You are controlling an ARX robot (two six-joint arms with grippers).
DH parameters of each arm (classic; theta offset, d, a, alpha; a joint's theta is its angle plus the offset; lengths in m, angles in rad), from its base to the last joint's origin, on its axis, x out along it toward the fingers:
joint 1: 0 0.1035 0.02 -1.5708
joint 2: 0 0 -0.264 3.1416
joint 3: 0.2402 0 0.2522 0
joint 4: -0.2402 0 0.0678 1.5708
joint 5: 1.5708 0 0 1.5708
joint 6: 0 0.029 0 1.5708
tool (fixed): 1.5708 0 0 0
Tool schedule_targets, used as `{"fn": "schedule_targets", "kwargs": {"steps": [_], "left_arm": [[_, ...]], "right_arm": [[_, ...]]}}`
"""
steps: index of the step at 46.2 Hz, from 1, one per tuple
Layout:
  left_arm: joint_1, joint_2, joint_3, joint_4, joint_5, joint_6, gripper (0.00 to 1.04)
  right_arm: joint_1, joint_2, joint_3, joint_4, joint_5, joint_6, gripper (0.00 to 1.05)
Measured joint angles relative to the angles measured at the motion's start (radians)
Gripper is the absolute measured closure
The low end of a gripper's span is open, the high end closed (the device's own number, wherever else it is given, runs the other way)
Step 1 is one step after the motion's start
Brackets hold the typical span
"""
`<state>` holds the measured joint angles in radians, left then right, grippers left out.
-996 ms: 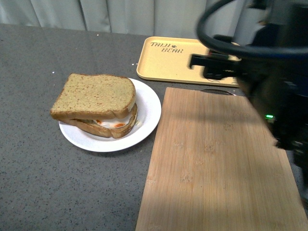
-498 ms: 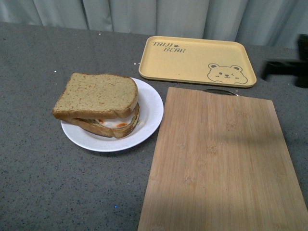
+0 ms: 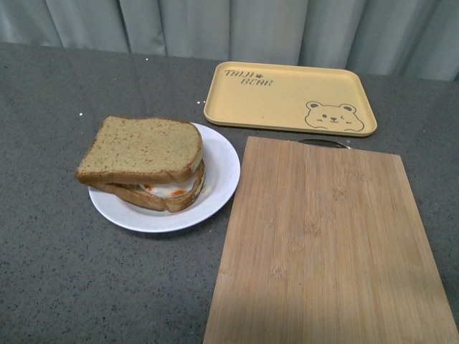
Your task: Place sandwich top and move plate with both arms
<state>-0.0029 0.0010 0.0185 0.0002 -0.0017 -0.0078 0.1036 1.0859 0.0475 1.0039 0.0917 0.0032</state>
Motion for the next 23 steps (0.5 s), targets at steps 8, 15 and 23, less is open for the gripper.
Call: {"fn": "schedule_targets", "kwargs": {"steps": [8,15,23], "left_arm": [[0.0,0.0,0.0,0.0,0.002,0.0,0.07],[0.0,0.0,0.0,0.0,0.002,0.0,0.07],[0.0,0.0,0.0,0.0,0.001,0.0,0.07]], "right_arm": [[-0.065,-0.186,-0.011,-0.159,-0.075,0.0,1.04],[-0.101,-0.287,-0.027,-0.242,-0.084,0.0,1.04],[-0.101,-0.386,-0.039,-0.328,-0.093,0.0,1.04]]}}
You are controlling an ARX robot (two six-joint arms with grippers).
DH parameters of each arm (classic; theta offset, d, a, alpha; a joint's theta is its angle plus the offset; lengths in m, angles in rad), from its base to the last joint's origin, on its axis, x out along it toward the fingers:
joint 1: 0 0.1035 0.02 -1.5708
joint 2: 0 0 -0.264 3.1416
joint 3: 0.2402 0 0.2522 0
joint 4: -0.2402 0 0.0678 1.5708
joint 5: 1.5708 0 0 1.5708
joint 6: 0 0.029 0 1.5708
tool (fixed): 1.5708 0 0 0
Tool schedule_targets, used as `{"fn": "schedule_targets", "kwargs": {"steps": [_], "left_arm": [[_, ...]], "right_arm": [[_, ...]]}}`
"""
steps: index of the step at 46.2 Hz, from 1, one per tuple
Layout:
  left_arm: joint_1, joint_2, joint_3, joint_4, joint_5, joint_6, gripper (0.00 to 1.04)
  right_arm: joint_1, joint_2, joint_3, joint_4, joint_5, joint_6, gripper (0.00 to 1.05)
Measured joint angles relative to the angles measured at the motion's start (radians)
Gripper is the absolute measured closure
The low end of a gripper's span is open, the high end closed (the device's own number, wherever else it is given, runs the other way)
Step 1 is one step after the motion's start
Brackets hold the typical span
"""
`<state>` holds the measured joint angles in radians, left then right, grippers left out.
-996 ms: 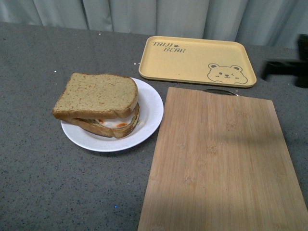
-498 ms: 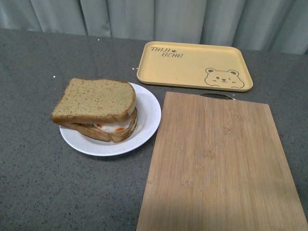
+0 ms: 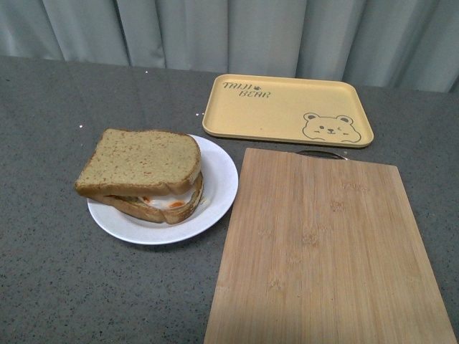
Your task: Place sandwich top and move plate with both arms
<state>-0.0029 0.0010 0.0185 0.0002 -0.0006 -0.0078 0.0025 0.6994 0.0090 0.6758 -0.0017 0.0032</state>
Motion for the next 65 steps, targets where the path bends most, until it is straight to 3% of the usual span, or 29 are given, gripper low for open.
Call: {"fn": "schedule_targets", "kwargs": {"steps": [22,61,65], "left_arm": [[0.0,0.0,0.0,0.0,0.0,0.0,0.07],[0.0,0.0,0.0,0.0,0.0,0.0,0.07],[0.0,0.0,0.0,0.0,0.0,0.0,0.07]], "right_arm": [[0.0,-0.272,-0.005,-0.249,0.0,0.0,1.04],[0.0,-0.527,-0.005,-0.5,0.0,0.0,1.04],[0.0,-0.618,-0.005,-0.622,-0.001,0.0,1.04]]}}
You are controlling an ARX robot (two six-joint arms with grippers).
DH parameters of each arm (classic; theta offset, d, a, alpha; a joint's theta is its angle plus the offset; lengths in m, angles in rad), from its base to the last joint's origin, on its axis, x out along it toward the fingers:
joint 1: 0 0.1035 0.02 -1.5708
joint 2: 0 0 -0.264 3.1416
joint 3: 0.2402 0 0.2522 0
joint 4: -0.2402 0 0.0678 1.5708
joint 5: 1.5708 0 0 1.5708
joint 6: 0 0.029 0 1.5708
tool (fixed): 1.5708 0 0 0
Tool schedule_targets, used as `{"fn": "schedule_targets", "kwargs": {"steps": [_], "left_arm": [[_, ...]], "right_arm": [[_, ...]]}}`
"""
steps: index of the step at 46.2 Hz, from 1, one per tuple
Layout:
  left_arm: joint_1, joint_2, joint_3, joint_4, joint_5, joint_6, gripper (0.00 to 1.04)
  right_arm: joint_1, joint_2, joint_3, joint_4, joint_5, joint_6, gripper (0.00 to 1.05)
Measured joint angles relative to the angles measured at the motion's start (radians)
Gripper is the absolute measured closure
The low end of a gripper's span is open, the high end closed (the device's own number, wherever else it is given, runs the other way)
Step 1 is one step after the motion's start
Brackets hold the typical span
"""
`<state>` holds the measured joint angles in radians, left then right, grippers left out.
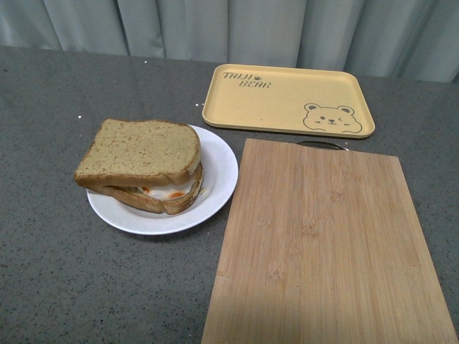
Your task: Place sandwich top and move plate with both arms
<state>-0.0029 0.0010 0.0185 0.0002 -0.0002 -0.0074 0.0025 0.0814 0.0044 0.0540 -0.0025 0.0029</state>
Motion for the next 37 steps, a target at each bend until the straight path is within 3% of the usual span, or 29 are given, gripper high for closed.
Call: {"fn": "schedule_targets", "kwargs": {"steps": [7,23,32,34,37], "left_arm": [[0.0,0.0,0.0,0.0,0.0,0.0,0.07],[0.0,0.0,0.0,0.0,0.0,0.0,0.07],[-0.008,0.024,0.018,-0.053,-0.024,-0.021,0.07],[-0.026,0.131,0.07,-0.182,-0.068,-0.082,0.07],[-0.068,0.274,0.087,-0.188,-0.101,-0.157,0.07]], "right_arm": [[0.0,-0.077,0.0,-0.051,0.001,-0.001,1.03],[0.0,-0.077,0.0,-0.052,0.0,-0.002,0.5],[0.0,-0.077,0.0,-0.052,0.001,-0.001,0.09],[0.0,-0.077,0.0,-0.052,0.001,-0.001,0.09],[0.0,-0.077,0.0,-0.052,0.0,-0.001,0.1]]}}
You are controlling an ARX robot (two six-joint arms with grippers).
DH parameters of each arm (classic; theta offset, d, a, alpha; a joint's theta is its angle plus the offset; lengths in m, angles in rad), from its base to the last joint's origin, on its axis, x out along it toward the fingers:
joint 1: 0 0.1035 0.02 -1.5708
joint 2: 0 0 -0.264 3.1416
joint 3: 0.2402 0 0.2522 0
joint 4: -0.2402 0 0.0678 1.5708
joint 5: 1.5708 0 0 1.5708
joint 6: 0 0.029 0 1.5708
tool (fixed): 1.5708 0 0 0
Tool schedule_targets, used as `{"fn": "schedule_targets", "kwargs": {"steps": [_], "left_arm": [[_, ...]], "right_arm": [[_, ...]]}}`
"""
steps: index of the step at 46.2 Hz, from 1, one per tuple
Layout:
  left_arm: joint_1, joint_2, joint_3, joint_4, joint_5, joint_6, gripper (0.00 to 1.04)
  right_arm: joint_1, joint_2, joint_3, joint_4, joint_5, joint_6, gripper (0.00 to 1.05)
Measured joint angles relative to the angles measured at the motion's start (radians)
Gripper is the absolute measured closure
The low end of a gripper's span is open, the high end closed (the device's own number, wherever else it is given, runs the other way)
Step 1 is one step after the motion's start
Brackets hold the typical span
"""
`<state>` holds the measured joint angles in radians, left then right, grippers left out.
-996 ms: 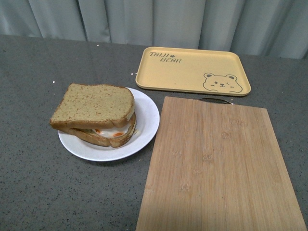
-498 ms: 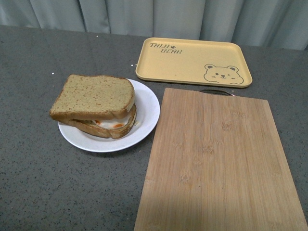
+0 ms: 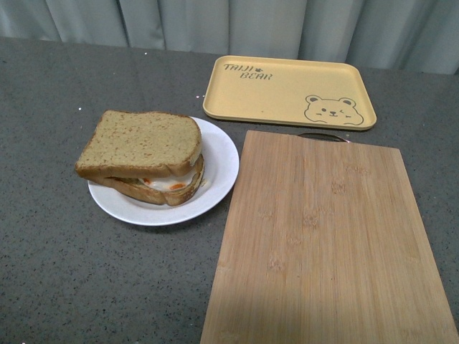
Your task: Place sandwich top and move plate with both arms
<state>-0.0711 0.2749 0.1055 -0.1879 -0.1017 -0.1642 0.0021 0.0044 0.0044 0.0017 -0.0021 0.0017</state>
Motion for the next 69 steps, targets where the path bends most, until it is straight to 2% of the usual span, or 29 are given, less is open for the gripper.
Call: {"fn": "schedule_targets", "kwargs": {"steps": [2,6,13,19,30,54,60,69], "left_arm": [[-0.036,0.087,0.001,0.035,-0.013,-0.033,0.07],[-0.123,0.321,0.01,0.209,-0.041,-0.138,0.07],[-0.17,0.701,0.087,0.436,-0.019,-0.332,0.07],[-0.2,1.01,0.172,0.544,-0.013,-0.514,0.07],[-0.251,1.367,0.31,0.637,-0.007,-0.744,0.07],[-0.286,1.595,0.436,0.686,-0.045,-0.856,0.07],[-0.291,1.623,0.457,0.688,-0.046,-0.885,0.22],[-0.298,1.677,0.497,0.681,-0.045,-0.939,0.58]], "right_arm": [[0.0,0.0,0.0,0.0,0.0,0.0,0.09],[0.0,0.0,0.0,0.0,0.0,0.0,0.09],[0.0,0.0,0.0,0.0,0.0,0.0,0.09],[0.0,0.0,0.0,0.0,0.0,0.0,0.09],[0.0,0.0,0.0,0.0,0.0,0.0,0.09],[0.0,0.0,0.0,0.0,0.0,0.0,0.09],[0.0,0.0,0.0,0.0,0.0,0.0,0.09],[0.0,0.0,0.0,0.0,0.0,0.0,0.09]]}}
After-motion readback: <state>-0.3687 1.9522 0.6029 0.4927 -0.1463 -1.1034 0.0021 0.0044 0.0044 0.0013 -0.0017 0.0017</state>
